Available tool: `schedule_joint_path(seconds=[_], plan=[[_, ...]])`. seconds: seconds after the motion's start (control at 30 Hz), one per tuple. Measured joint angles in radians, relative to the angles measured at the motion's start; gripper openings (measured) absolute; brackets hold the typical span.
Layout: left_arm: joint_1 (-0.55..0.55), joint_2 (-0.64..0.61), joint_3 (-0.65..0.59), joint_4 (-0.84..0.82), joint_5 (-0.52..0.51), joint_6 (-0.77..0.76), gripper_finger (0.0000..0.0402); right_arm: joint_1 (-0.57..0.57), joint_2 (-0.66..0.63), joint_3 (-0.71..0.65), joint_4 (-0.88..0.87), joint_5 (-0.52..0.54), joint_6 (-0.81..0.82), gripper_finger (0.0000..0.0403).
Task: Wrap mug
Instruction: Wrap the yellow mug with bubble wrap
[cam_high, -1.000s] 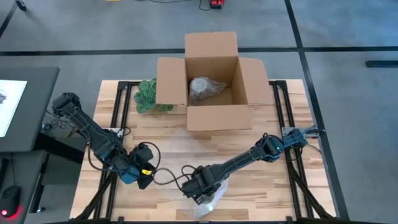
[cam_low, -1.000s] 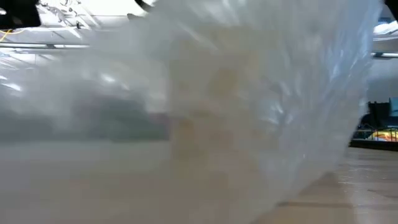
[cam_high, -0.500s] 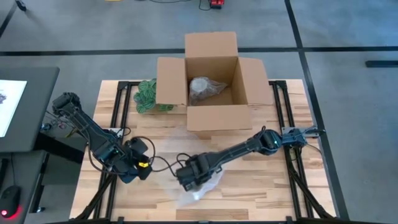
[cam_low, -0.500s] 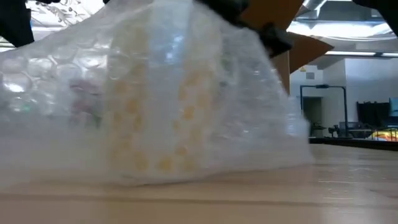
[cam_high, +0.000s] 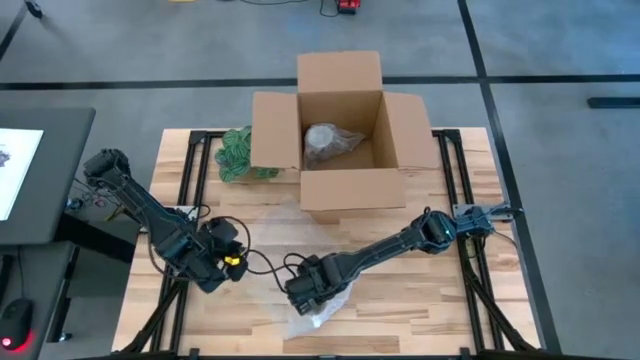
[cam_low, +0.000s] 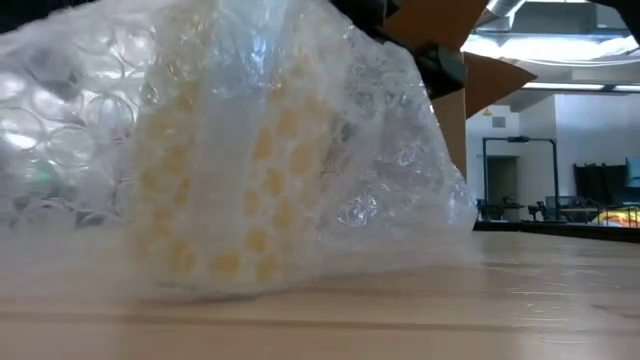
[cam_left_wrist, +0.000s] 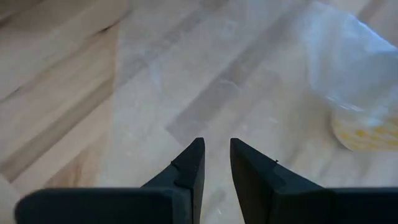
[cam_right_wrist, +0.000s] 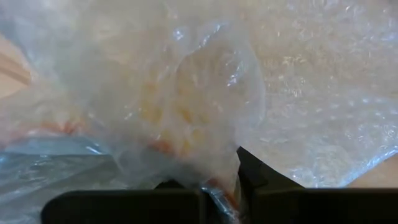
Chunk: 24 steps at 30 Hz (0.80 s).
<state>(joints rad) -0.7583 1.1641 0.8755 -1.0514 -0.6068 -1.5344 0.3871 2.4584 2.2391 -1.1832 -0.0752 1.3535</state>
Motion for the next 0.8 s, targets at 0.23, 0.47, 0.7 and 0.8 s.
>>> schedule_joint_path(seconds=[0.23, 0.47, 0.7, 0.8], plan=[[0.133, -0.005, -0.225, 0.258, 0.097, 0.032, 0.0089, 0.002, 0.0, -0.001, 0.008, -0.036, -0.046, 0.0009], [0.234, -0.007, -0.377, 0.385, 0.167, 0.024, 0.0182, 0.0, -0.004, -0.002, 0.029, -0.08, -0.091, 0.001], [0.287, -0.012, -0.482, 0.496, 0.241, 0.034, 0.0226, -0.003, -0.011, -0.003, 0.03, -0.098, -0.109, 0.001], [0.289, -0.01, -0.503, 0.535, 0.247, 0.034, 0.022, -0.003, -0.011, -0.003, 0.029, -0.097, -0.1, 0.001]])
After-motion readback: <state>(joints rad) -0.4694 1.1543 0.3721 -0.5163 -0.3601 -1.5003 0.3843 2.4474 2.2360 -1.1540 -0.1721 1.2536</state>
